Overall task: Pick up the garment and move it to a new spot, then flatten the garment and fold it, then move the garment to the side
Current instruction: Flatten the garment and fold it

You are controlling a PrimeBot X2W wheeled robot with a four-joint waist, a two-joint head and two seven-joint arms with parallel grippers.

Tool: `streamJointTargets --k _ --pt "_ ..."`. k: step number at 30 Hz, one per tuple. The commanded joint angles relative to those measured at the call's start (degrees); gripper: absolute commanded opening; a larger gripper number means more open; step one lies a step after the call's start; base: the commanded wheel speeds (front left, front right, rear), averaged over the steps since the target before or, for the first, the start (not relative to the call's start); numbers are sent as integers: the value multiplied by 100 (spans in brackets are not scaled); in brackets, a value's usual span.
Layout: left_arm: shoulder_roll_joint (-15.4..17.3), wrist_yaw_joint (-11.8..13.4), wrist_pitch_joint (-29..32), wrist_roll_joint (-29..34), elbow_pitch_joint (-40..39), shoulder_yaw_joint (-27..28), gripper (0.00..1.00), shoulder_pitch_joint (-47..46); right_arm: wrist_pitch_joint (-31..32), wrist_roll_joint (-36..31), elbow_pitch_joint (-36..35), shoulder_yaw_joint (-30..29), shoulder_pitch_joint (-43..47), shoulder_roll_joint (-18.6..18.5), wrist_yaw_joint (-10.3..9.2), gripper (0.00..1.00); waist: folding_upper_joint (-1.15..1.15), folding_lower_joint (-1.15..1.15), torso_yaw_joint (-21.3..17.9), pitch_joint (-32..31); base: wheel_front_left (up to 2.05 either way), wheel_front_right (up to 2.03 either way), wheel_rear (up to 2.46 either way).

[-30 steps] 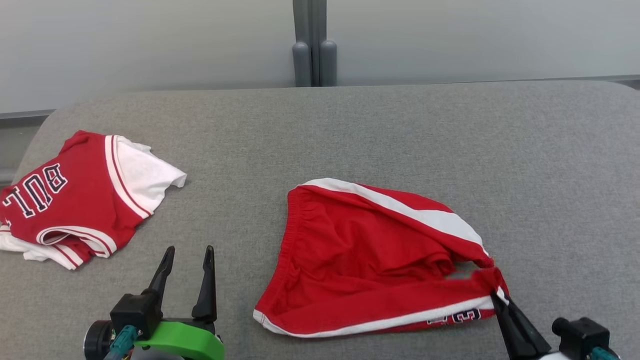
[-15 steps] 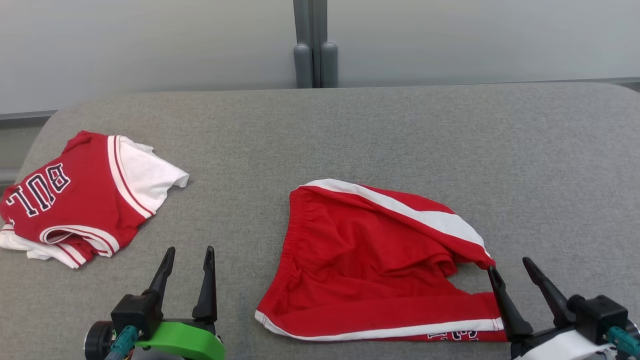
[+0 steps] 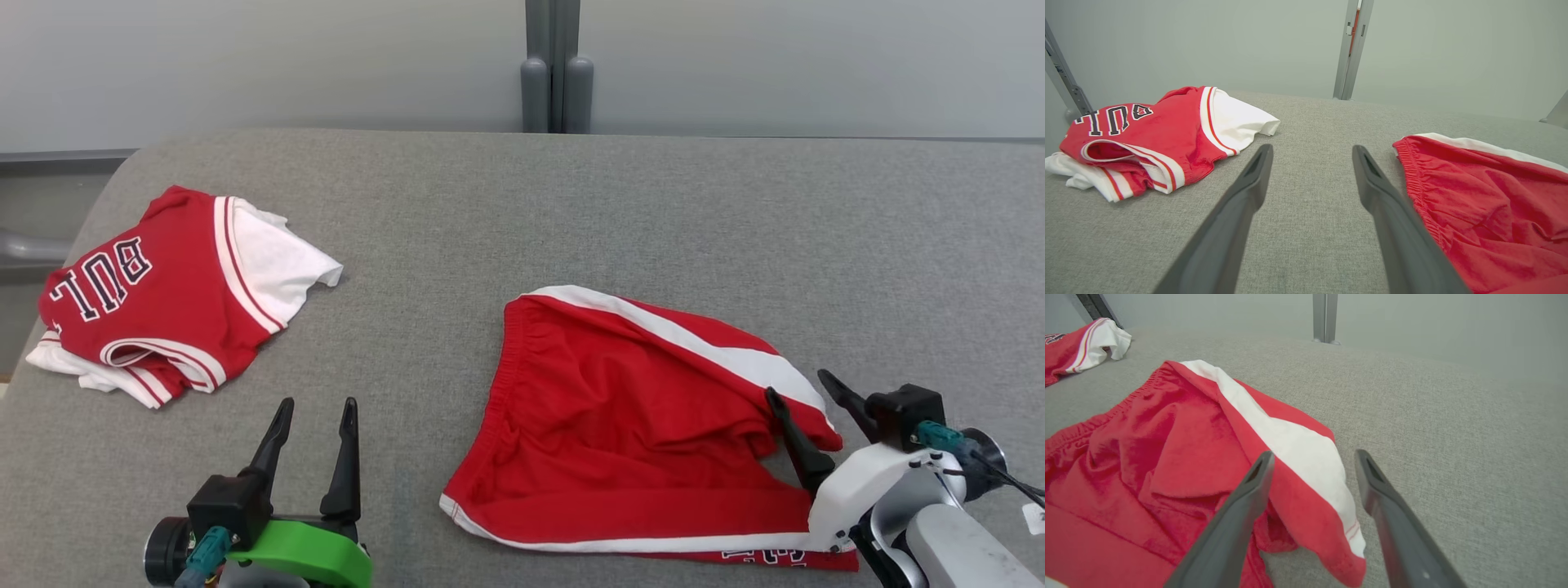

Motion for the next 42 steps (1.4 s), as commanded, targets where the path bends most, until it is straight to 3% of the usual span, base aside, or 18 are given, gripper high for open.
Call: streamJointTargets --k 1,8,10,17,30,31,32,33,38,42 --pt "13 8 -4 -47 9 -4 100 -87 44 105 208 76 -188 15 -10 100 0 0 82 72 0 0 0" --pt "13 21 -4 -80 19 -20 100 -160 304 419 1197 539 -685 136 -10 100 0 0 180 182 0 0 0" --pt "12 30 -4 -88 15 -26 100 -169 243 538 1345 661 -857 163 -10 0 0 0 184 193 0 0 0" --pt "13 50 -4 -96 36 -53 100 -225 -30 728 1778 929 -1648 74 -10 0 0 0 161 211 0 0 0" --pt "13 75 -4 -154 38 -196 100 -369 -473 566 3042 878 -3382 107 -10 0 0 0 323 342 0 0 0" --pt "13 81 -4 -160 42 -207 100 -376 -488 564 3139 901 -3449 126 -10 17 0 0 335 352 0 0 0" --pt "13 85 -4 -169 48 -216 100 -384 -506 558 3222 923 -3495 145 -10 48 0 0 342 358 0 0 0" --pt "13 88 -4 -174 57 -221 100 -395 -515 585 3331 958 -3528 187 -10 100 0 0 347 358 0 0 0" --pt "13 108 -4 -187 81 -201 100 -356 -559 651 3500 1029 -3531 227 -10 100 0 0 290 275 0 0 0" --pt "13 106 -3 -131 76 -127 100 -243 -559 561 2981 834 -3254 146 -10 100 0 0 168 141 0 0 0"
